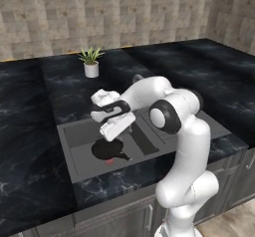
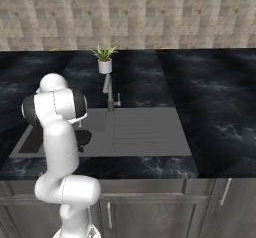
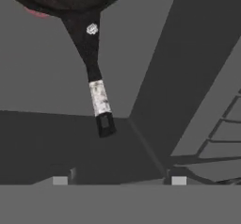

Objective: Move the pot and pan from the stove into the sink.

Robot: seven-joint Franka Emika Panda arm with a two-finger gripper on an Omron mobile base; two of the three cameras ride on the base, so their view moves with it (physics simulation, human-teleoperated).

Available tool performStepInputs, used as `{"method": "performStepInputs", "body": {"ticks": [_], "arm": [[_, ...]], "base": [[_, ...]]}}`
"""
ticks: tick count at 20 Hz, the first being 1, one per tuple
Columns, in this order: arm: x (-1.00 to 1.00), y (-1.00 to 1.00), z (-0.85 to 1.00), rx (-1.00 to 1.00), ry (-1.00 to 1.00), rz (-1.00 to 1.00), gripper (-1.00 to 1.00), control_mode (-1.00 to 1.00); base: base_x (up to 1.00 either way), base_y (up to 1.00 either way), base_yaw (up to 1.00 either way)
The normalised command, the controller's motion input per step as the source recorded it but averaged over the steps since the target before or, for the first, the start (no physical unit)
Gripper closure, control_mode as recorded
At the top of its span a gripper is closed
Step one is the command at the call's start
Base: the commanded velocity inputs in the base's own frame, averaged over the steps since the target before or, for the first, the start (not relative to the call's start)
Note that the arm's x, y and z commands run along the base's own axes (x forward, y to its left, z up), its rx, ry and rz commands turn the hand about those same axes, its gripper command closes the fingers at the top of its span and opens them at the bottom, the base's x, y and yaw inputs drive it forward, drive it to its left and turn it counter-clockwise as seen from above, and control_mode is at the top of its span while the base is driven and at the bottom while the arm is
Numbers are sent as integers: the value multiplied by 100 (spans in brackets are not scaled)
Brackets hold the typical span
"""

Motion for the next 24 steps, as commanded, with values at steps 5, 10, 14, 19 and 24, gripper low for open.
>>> {"method": "performStepInputs", "body": {"ticks": [5,10,14,19,24], "arm": [[-46,-40,33,10,-6,-19,-100,-100],[-64,-40,30,11,-11,-13,-100,-100],[-79,-28,40,11,-16,-11,-100,-100],[-80,-3,64,13,-24,-8,-100,-100],[-88,-6,62,14,-29,-1,-100,-100]], "base": [[0,0,0],[0,0,0],[0,0,0],[0,0,0],[0,0,0]]}}
